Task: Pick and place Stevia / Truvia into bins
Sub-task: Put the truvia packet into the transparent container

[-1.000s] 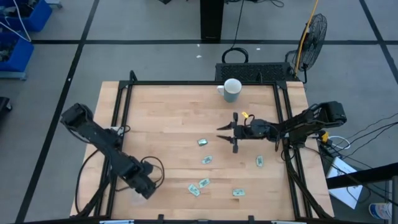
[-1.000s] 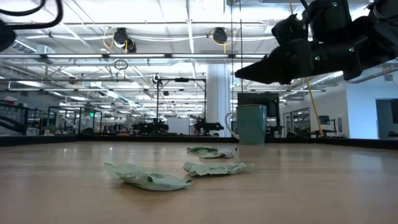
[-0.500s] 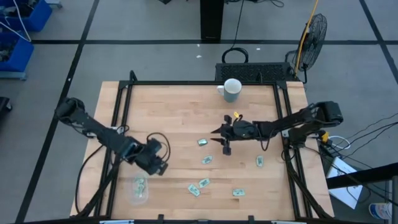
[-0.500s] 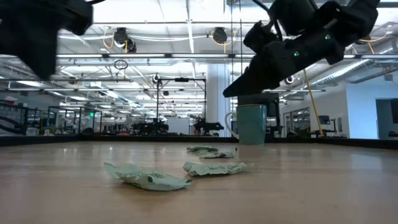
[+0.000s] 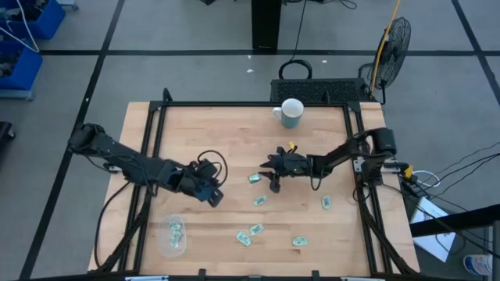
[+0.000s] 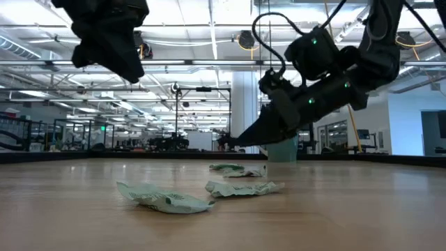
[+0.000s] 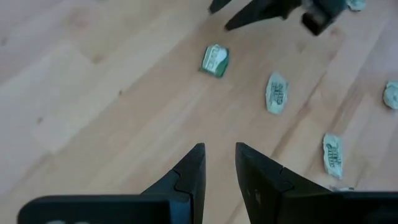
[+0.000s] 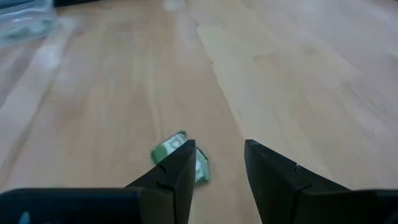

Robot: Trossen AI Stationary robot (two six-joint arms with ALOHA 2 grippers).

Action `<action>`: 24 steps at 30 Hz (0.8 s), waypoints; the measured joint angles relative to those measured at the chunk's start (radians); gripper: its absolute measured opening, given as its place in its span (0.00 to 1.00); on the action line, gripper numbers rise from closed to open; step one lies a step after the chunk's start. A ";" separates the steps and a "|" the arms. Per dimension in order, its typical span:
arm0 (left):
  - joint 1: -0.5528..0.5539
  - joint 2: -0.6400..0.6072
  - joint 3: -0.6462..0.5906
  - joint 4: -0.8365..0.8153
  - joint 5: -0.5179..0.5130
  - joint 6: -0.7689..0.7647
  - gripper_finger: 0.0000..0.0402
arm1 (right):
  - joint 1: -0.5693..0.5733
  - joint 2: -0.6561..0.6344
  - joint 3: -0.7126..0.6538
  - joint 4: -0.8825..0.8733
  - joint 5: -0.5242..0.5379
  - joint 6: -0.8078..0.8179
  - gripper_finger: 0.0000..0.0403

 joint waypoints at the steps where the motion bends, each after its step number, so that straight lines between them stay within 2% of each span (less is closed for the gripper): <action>1: 0.008 0.000 0.000 0.007 0.000 0.019 0.23 | -0.001 0.015 0.000 0.005 -0.001 0.003 0.32; 9: 0.067 0.000 0.000 0.041 0.000 0.106 0.23 | 0.002 0.128 0.084 -0.041 -0.004 -0.023 0.32; 15: 0.096 0.000 0.000 0.041 0.000 0.142 0.23 | 0.002 0.140 0.099 -0.087 0.000 -0.061 0.30; 19: 0.098 0.000 0.000 0.040 -0.001 0.145 0.23 | 0.002 0.140 0.099 -0.085 -0.004 -0.085 0.22; 24: 0.098 0.000 0.000 0.042 -0.005 0.134 0.23 | 0.010 0.142 0.095 -0.028 -0.008 -0.128 0.07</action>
